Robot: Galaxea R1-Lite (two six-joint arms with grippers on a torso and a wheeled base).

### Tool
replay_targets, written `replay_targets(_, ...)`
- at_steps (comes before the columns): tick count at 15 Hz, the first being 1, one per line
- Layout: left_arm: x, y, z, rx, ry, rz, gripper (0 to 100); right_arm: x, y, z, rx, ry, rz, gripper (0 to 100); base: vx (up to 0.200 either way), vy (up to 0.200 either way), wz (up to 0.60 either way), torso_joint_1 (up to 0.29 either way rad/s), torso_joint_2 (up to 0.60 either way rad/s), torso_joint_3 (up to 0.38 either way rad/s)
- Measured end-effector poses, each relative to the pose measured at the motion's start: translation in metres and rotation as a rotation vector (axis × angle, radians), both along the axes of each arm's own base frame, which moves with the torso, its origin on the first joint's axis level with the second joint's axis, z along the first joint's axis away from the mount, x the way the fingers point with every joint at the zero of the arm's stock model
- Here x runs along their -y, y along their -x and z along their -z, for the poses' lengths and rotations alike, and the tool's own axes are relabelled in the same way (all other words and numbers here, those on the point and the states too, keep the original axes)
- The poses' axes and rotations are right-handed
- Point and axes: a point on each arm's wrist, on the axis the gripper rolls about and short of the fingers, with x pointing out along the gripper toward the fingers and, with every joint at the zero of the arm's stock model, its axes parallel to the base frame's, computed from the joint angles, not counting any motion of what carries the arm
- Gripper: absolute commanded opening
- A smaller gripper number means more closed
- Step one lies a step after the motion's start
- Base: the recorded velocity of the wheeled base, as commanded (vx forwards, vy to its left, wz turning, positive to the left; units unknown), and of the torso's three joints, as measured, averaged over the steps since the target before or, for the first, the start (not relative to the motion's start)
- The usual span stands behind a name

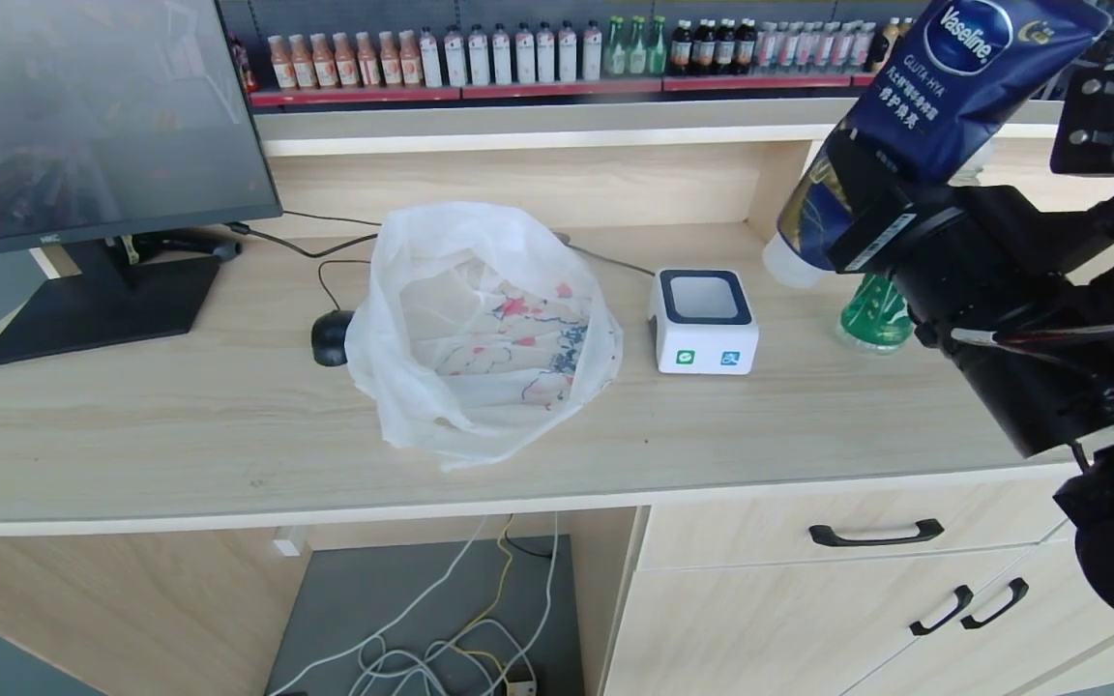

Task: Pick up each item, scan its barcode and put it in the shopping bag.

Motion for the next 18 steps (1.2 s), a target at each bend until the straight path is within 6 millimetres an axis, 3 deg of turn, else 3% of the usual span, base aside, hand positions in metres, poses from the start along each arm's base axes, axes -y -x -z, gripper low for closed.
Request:
replay_targets(3, 0.0, 0.0, 0.0, 0.0, 0.0, 0.0, 100, -0.012, -0.024, -0.006, 0.019, -0.072, -0.021, 0, 0.0, 0.0, 0.0, 0.0, 0.0, 0.0)
replay_targets(10, 0.0, 0.0, 0.0, 0.0, 0.0, 0.0, 100, -0.03, -0.055, 0.017, -0.055, -0.168, -0.091, 0, 0.0, 0.0, 0.0, 0.0, 0.0, 0.0)
replay_targets(12, 0.0, 0.0, 0.0, 0.0, 0.0, 0.0, 100, -0.028, -0.061, 0.02, -0.078, -0.224, -0.116, 0, 0.0, 0.0, 0.0, 0.0, 0.0, 0.0)
replay_targets(15, 0.0, 0.0, 0.0, 0.0, 0.0, 0.0, 100, -0.01, -0.081, 0.023, -0.103, -0.285, -0.085, 0, 0.0, 0.0, 0.0, 0.0, 0.0, 0.0)
replay_targets(18, 0.0, 0.0, 0.0, 0.0, 0.0, 0.001, 100, -0.013, -0.094, 0.022, -0.186, -0.367, -0.128, 0, 0.0, 0.0, 0.0, 0.0, 0.0, 0.0)
